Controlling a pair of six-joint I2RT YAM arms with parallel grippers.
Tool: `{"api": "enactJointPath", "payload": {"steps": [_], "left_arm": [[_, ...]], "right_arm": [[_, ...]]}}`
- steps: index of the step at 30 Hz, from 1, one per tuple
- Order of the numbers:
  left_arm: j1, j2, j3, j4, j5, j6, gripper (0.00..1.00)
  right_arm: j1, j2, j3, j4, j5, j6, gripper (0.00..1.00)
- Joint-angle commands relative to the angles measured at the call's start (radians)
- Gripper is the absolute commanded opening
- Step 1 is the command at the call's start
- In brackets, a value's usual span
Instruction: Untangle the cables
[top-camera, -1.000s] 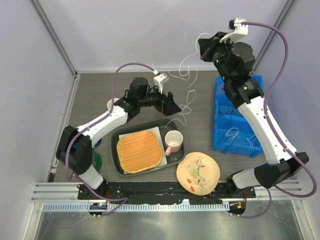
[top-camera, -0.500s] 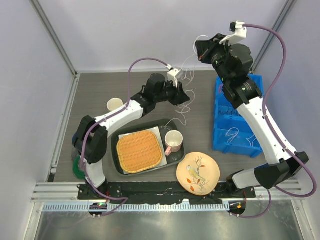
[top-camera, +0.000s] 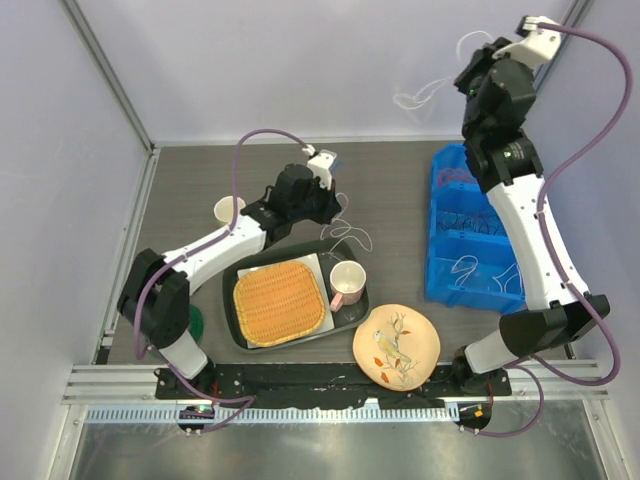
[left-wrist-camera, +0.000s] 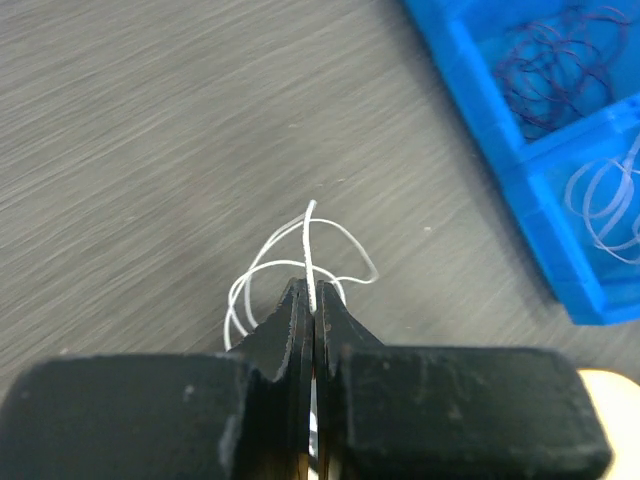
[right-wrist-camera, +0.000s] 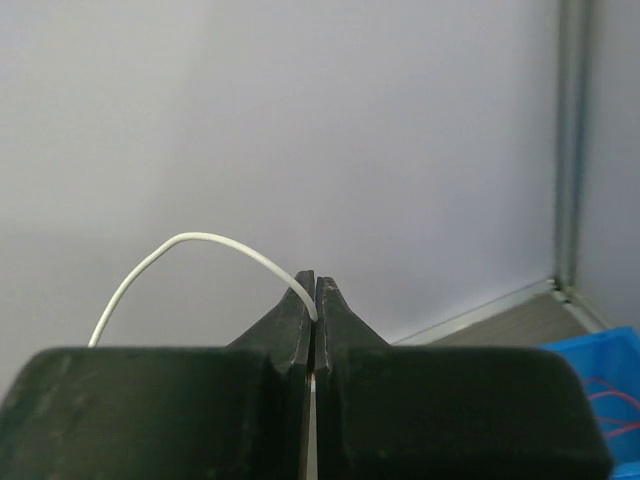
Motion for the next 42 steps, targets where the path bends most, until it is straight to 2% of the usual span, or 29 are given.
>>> {"api": "enactJointPath", "payload": {"steps": [1,4,7,9,10,15,20,26,30,36,37,40,42], "left_arm": [[0.112,-0.08,-0.03,-0.038,-0.137,-0.045,0.0],[0.186,-0.094,-0.036,-0.069,-0.152,-0.079,0.0],[0.214,-0.106,-0.061,-0.074,-0.183,-0.086,0.0],[0.214,-0.117,-0.082,-0.071,-0.206,-0.082,0.0],[0.216,-0.122,-0.087,-0.066,-0.207,-0.08,0.0],[0.213,-0.143,-0.099,-0.069,-0.171,-0.089,0.0],[0.211,-0.185,-0.121,-0.069,-0.197,-0.077,0.0],[0.188,-0.208,-0.138,-0.061,-0.209,-0.054,0.0],[0.19,-0.202,-0.133,-0.066,-0.2,-0.059,0.0],[0.188,-0.197,-0.125,-0.069,-0.172,-0.07,0.0],[0.188,-0.198,-0.127,-0.072,-0.172,-0.07,0.0],[0.188,-0.202,-0.127,-0.074,-0.158,-0.073,0.0],[0.188,-0.203,-0.128,-0.072,-0.14,-0.074,0.0]], "right_arm": [[-0.126,-0.01,0.004,-0.023,0.049,0.008,0.01],[-0.137,-0.096,-0.111,-0.018,0.029,-0.01,0.01],[-0.14,-0.217,-0.246,-0.018,0.079,0.011,0.01],[-0.14,-0.283,-0.358,-0.035,0.102,0.025,0.01],[-0.14,-0.365,-0.4,-0.046,0.111,0.057,0.01],[-0.14,-0.588,-0.695,-0.093,0.102,0.162,0.01],[-0.14,-0.723,-0.849,-0.196,0.15,0.234,0.01],[-0.141,-0.803,-1.001,-0.352,0.283,0.32,0.01],[-0.14,-0.857,-1.133,-0.393,0.334,0.383,0.01],[-0.14,-0.799,-1.181,-0.465,0.414,0.435,0.01],[-0.14,-0.775,-1.181,-0.474,0.421,0.453,0.02],[-0.138,-0.751,-1.176,-0.515,0.432,0.482,0.17],[-0.14,-0.753,-1.176,-0.519,0.425,0.484,0.22]]}}
